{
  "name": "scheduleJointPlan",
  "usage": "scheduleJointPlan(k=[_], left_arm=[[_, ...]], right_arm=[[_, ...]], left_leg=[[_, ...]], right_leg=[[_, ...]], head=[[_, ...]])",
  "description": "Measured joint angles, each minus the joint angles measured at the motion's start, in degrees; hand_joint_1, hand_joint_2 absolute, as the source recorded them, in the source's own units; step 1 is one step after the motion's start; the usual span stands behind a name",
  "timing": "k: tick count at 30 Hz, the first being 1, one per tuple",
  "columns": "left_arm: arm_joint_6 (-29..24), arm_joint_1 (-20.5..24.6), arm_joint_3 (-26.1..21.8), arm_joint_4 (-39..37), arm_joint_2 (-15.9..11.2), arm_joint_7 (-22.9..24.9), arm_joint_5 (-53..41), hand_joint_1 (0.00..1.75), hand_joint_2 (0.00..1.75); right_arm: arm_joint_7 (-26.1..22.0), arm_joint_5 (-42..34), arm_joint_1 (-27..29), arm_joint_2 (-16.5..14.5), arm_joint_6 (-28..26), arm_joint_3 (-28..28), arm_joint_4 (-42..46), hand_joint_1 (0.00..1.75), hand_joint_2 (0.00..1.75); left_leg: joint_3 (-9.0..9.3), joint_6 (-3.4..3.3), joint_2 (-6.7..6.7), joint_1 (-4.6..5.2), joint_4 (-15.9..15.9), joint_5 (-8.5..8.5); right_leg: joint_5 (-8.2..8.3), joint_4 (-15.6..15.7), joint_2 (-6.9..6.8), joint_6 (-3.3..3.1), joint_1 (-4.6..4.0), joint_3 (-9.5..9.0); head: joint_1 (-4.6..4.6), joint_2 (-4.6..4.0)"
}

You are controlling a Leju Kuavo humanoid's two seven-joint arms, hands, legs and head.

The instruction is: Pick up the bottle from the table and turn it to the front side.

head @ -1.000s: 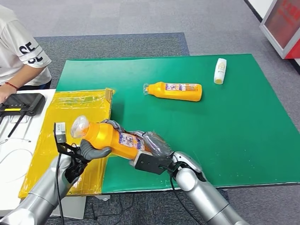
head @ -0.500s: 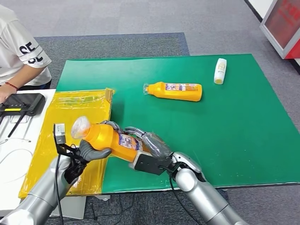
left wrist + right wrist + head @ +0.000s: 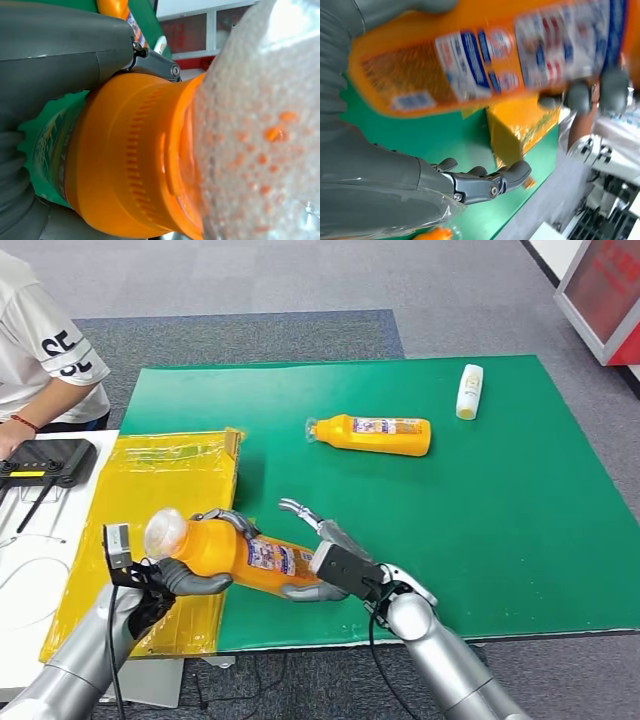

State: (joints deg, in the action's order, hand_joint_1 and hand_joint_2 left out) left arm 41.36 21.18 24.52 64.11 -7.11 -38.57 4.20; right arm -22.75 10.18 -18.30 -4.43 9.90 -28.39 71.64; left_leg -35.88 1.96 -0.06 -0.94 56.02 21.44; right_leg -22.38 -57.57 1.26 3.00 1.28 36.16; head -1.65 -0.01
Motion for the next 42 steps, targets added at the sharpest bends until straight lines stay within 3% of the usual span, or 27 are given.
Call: scheduleJointPlan(k=[3, 9, 19, 28, 31, 34, 37, 42], left_arm=[[-4.84, 0.13, 0.1, 1.84, -2.07, -0.59, -5.53, 1.75, 1.75], [-7.52, 2.28, -0.6, 5.06, -6.25, 0.53, -9.23, 1.75, 1.75], [-14.77, 10.57, 2.9, 6.1, -10.34, 12.22, -20.65, 1.75, 1.75], [-17.69, 18.18, 11.86, 3.17, -10.01, 23.08, -32.31, 1.75, 1.75], [-15.3, 21.86, 15.78, 0.68, -9.51, 25.0, -33.63, 1.75, 1.75], [-6.84, 25.88, 19.79, -1.95, -9.79, 21.47, -27.83, 1.75, 1.75], [2.06, 29.96, 24.01, -3.46, -11.72, 15.97, -17.13, 1.75, 1.75], [8.9, 36.62, 30.73, -5.26, -15.04, 15.18, -5.72, 1.75, 1.75]], right_arm=[[-0.08, -0.83, 0.27, 0.08, -0.33, 1.98, -0.64, 0.0, 1.75], [-0.38, -1.14, 0.72, 0.28, -0.48, 4.91, -1.74, 0.0, 1.75], [-0.42, 0.37, 1.34, 0.28, -0.81, 6.96, -2.57, 0.0, 1.75], [-0.4, 1.67, 1.83, 0.27, -1.5, 7.99, -2.64, 0.0, 1.75], [-0.45, 2.21, 1.93, 0.25, -1.4, 8.29, -2.67, 0.0, 1.75], [-1.06, 2.47, 1.5, -0.04, -0.38, 8.25, -3.1, 0.0, 1.75], [-1.91, 1.65, 0.25, -0.74, 0.4, 7.73, -4.33, 0.0, 1.75], [-2.48, -0.09, -1.65, -1.53, 0.65, 6.2, -6.04, 0.0, 1.75]], left_leg=[[0.0, 0.03, 0.01, 0.0, 0.0, -0.02], [-0.01, 0.07, 0.01, -0.03, 0.0, -0.07], [-0.01, 0.09, 0.01, -0.03, 0.0, -0.1], [-0.09, 0.15, 0.01, -0.02, 0.0, -0.18], [-0.13, 0.11, 0.01, -0.02, 0.0, -0.28], [-0.19, 0.09, 0.01, -0.03, 0.0, -0.33], [-0.24, 0.11, 0.01, -0.03, 0.0, -0.35], [-0.26, 0.14, 0.02, -0.04, 0.0, -0.36]], right_leg=[[0.02, 0.0, 0.01, -0.03, 0.0, 0.04], [0.03, -0.01, 0.01, -0.05, -0.03, 0.07], [0.09, -0.01, 0.01, -0.08, -0.03, 0.09], [0.23, 0.0, 0.01, -0.1, -0.02, 0.21], [0.3, 0.0, 0.01, -0.1, -0.02, 0.22], [0.35, -0.04, 0.01, -0.11, -0.03, 0.23], [0.35, -0.06, 0.03, -0.12, -0.03, 0.3], [0.35, -0.09, 0.04, -0.13, -0.04, 0.37]], head=[[0.0, 0.01], [0.0, 0.01], [0.01, 0.01], [0.01, 0.01], [0.01, 0.01], [-0.01, 0.01], [-0.01, 0.01], [0.01, 0.01]])
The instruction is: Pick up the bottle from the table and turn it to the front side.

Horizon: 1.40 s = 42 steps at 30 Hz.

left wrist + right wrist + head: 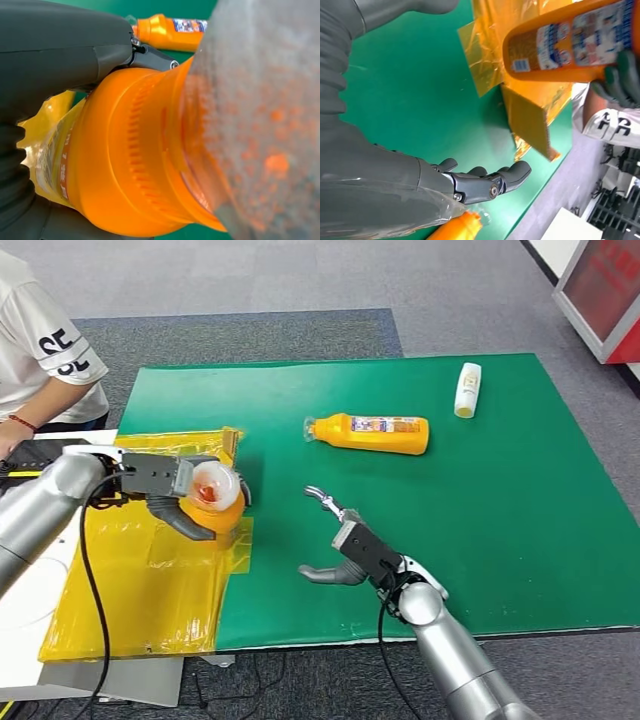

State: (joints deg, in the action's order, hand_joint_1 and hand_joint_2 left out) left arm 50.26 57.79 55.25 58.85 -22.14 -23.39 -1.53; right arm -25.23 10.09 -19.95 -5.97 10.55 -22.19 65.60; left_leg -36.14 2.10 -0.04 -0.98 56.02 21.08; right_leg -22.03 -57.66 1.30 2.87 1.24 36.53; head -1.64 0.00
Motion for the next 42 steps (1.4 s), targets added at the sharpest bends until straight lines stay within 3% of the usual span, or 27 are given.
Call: scheduleJointPlan(k=[6, 11, 17, 22, 31, 37, 41, 42], left_arm=[[5.76, 4.08, 6.65, -2.58, -3.34, 0.25, 11.23, 1.75, 1.75], [3.11, 7.4, 13.97, -7.33, -2.79, 5.67, 8.99, 1.75, 1.75], [-4.08, 9.69, 22.93, -13.93, 1.87, 10.7, 4.83, 1.75, 1.75], [-10.3, 10.03, 27.03, -18.33, 6.94, 11.98, 0.95, 1.75, 1.75], [-16.71, 8.2, 28.68, -23.26, 13.15, 13.34, -2.54, 1.75, 1.75], [-17.69, 6.92, 28.31, -26.98, 16.81, 14.34, -4.35, 1.75, 1.75], [-18.06, 6.17, 27.36, -29.09, 18.3, 14.4, -4.63, 0.02, 1.75], [-18.41, 5.89, 27.13, -29.57, 18.59, 14.41, -4.68, 0.0, 1.75]], right_arm=[[-0.14, -1.77, -1.9, -0.98, 0.44, -2.52, -1.49, 0.0, 1.75], [-0.01, -2.69, -2.69, -1.26, -0.73, -3.72, -2.35, 0.0, 1.75], [0.66, -2.17, -2.78, -1.29, -3.67, -3.81, -2.74, 0.0, 1.75], [1.13, -0.89, -2.12, -1.29, -7.09, -3.25, -1.87, 0.0, 1.75], [1.07, -1.25, 2.72, -1.29, -12.02, 0.94, 5.74, 0.0, 1.75], [1.82, -0.78, 6.65, -1.19, -13.33, 2.64, 11.67, 0.0, 1.75], [2.55, -0.16, 8.52, -0.97, -13.7, 3.09, 14.09, 0.0, 1.75], [2.74, 0.02, 8.93, -0.85, -13.8, 3.13, 14.58, 0.0, 1.75]], left_leg=[[-0.01, 0.02, -0.01, -0.01, 0.0, -0.02], [-0.03, 0.03, -0.01, 0.0, 0.01, -0.06], [-0.06, 0.02, -0.03, 0.01, 0.02, -0.08], [-0.06, 0.02, -0.05, 0.04, 0.02, -0.07], [-0.06, -0.04, -0.06, 0.04, 0.01, -0.13], [-0.06, -0.09, -0.06, 0.04, 0.01, -0.18], [-0.06, -0.09, -0.06, 0.04, 0.01, -0.2], [-0.06, -0.09, -0.06, 0.04, 0.01, -0.21]], right_leg=[[-0.01, -0.04, -0.01, -0.01, -0.01, 0.02], [0.04, -0.01, -0.02, -0.04, 0.0, 0.05], [0.06, -0.01, -0.04, -0.02, 0.02, 0.04], [0.06, 0.01, -0.07, -0.01, 0.05, 0.02], [0.08, 0.0, -0.11, 0.01, 0.04, -0.02], [0.18, 0.01, -0.1, 0.05, 0.05, -0.03], [0.19, 0.01, -0.1, 0.04, 0.05, -0.03], [0.19, 0.01, -0.1, 0.04, 0.05, -0.02]], head=[[-0.01, 0.0], [0.0, 0.0], [-0.01, 0.0], [-0.01, 0.0], [-0.01, 0.0], [-0.01, 0.0], [-0.01, 0.0], [-0.01, 0.0]])
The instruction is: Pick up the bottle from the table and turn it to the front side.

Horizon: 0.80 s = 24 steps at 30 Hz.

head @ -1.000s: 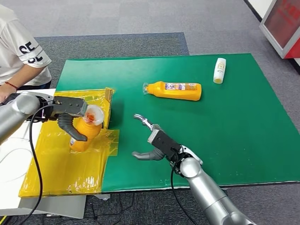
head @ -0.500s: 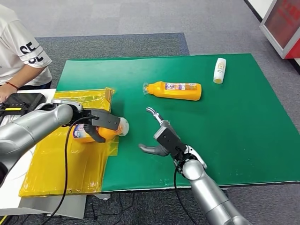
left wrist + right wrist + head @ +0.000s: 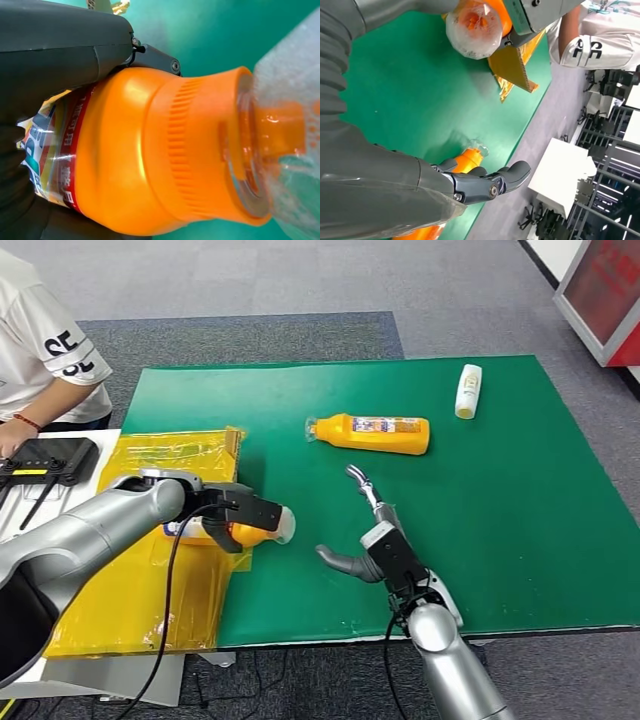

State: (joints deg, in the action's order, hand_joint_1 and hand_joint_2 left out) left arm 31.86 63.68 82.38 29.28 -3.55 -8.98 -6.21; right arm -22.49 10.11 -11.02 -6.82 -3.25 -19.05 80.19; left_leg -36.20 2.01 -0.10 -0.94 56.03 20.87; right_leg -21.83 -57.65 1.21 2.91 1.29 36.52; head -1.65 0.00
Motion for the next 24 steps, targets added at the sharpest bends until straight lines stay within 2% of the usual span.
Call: scheduleJointPlan(k=[8, 18, 21, 24], left_arm=[[-2.12, -2.05, -1.8, -2.2, 1.74, -0.31, -0.54, 0.0, 1.75], [-2.96, -3.69, -5.1, -2.23, 1.45, -3.96, -0.48, 0.0, 1.75], [-3.6, -5.1, -7.64, -0.73, 0.21, -8.95, 1.88, 0.0, 1.75], [-1.6, -8.65, -12.89, 3.81, -2.66, -18.96, 7.36, 0.0, 1.75]], right_arm=[[1.15, 0.97, 2.68, 1.39, -0.73, 0.6, 2.63, 0.0, 1.75], [1.74, 1.39, 3.71, 2.72, -0.78, 1.3, 2.96, 0.0, 1.75], [1.78, 1.11, 3.79, 3.04, -0.72, 1.32, 2.92, 0.0, 1.75], [1.56, -0.1, 3.76, 3.5, -0.27, 1.27, 2.8, 0.0, 1.75]], left_leg=[[-0.02, 0.0, 0.01, 0.0, 0.0, 0.01], [-0.04, 0.0, 0.01, 0.0, 0.0, 0.02], [-0.05, 0.0, 0.01, 0.0, 0.0, 0.02], [-0.05, 0.01, 0.03, 0.0, -0.01, 0.04]], right_leg=[[-0.01, 0.0, 0.0, 0.0, 0.0, 0.02], [-0.01, 0.0, 0.0, 0.0, 0.0, 0.03], [-0.01, 0.0, 0.01, 0.0, 0.0, 0.02], [-0.02, -0.01, 0.02, -0.01, 0.0, 0.01]], head=[[-0.01, 0.0], [-0.01, 0.0], [-0.01, 0.0], [-0.02, 0.0]])
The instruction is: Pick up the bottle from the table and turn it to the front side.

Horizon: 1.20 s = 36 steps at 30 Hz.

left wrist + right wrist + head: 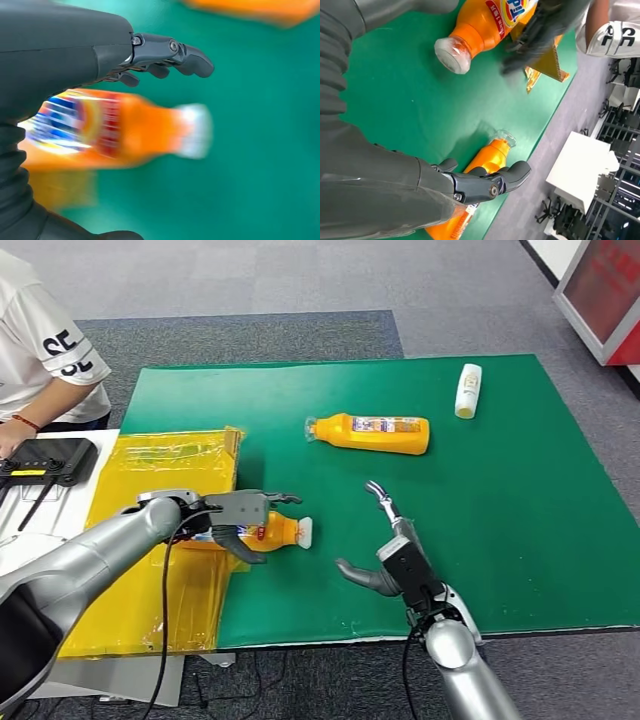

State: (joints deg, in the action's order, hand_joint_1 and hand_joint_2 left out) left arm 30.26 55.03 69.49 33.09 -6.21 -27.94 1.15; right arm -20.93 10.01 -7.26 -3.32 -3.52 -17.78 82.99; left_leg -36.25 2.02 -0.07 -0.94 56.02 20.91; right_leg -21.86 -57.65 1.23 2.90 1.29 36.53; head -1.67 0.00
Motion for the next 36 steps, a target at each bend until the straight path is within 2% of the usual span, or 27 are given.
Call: scheduleJointPlan(k=[2, 4, 8, 12, 18, 22, 32, 36], left_arm=[[3.69, -4.72, -5.82, 5.81, -2.79, -6.95, 4.24, 0.0, 1.75], [7.06, -10.58, -12.55, 12.94, -5.59, -11.03, 6.64, 0.0, 1.75], [9.97, -18.75, -22.03, 22.95, -8.88, -12.28, 7.03, 0.0, 1.75], [13.44, -25.78, -30.52, 31.65, -9.94, -12.42, 6.81, 0.0, 1.75], [14.84, -36.75, -41.39, 40.09, -8.27, -12.47, 5.19, 0.0, 1.75], [14.64, -42.14, -46.98, 42.99, -6.34, -12.47, 4.66, 0.0, 1.75], [14.57, -47.57, -53.3, 45.65, -3.74, -12.47, 4.85, 0.0, 1.75], [11.95, -49.95, -55.18, 46.01, -2.82, -12.44, 2.82, 0.0, 1.75]], right_arm=[[-0.34, -1.12, -0.05, 0.48, 0.72, -0.22, -0.02, 0.0, 1.75], [-0.6, -1.92, -0.08, 1.06, 1.29, -0.56, -0.02, 0.0, 1.75], [-0.76, -2.53, -0.13, 1.87, 1.85, -1.14, -0.02, 0.0, 1.75], [-0.82, -3.59, -0.16, 2.28, 3.69, -1.67, -0.02, 0.0, 1.75], [-0.84, -5.41, -0.14, 2.31, 6.93, -2.46, -0.02, 0.0, 1.75], [-0.99, -6.13, -0.13, 2.31, 8.36, -2.49, -0.02, 0.0, 1.75], [-1.58, -6.91, 0.01, 2.29, 9.66, -2.5, 0.04, 0.0, 1.75], [-2.66, -8.73, 0.73, 2.29, 10.69, -2.21, 0.66, 0.0, 1.75]], left_leg=[[0.04, 0.06, 0.01, 0.0, -0.01, 0.05], [0.06, 0.11, 0.03, -0.01, -0.01, 0.1], [-0.01, 0.1, 0.01, -0.02, -0.01, 0.12], [-0.03, 0.05, 0.01, -0.01, -0.01, 0.17], [-0.02, -0.01, 0.02, 0.0, -0.01, 0.26], [-0.03, -0.01, 0.02, -0.01, -0.01, 0.27], [-0.02, -0.01, 0.01, -0.01, -0.01, 0.27], [-0.01, 0.01, 0.01, -0.01, -0.01, 0.3]], right_leg=[[-0.06, 0.0, 0.03, -0.04, 0.0, 0.0], [-0.14, 0.0, 0.07, -0.07, -0.01, 0.03], [-0.21, 0.0, 0.06, -0.05, -0.02, 0.07], [-0.23, 0.0, 0.05, -0.04, -0.01, 0.07], [-0.26, 0.02, 0.06, -0.01, 0.0, 0.08], [-0.27, 0.02, 0.05, -0.01, -0.01, 0.08], [-0.27, 0.02, 0.05, -0.01, -0.01, 0.06], [-0.3, 0.03, 0.05, 0.01, -0.01, 0.07]], head=[[0.02, 0.0], [0.03, 0.0], [0.02, 0.0], [0.02, 0.0], [0.03, 0.0], [0.03, 0.0], [0.03, 0.0], [0.02, 0.0]])
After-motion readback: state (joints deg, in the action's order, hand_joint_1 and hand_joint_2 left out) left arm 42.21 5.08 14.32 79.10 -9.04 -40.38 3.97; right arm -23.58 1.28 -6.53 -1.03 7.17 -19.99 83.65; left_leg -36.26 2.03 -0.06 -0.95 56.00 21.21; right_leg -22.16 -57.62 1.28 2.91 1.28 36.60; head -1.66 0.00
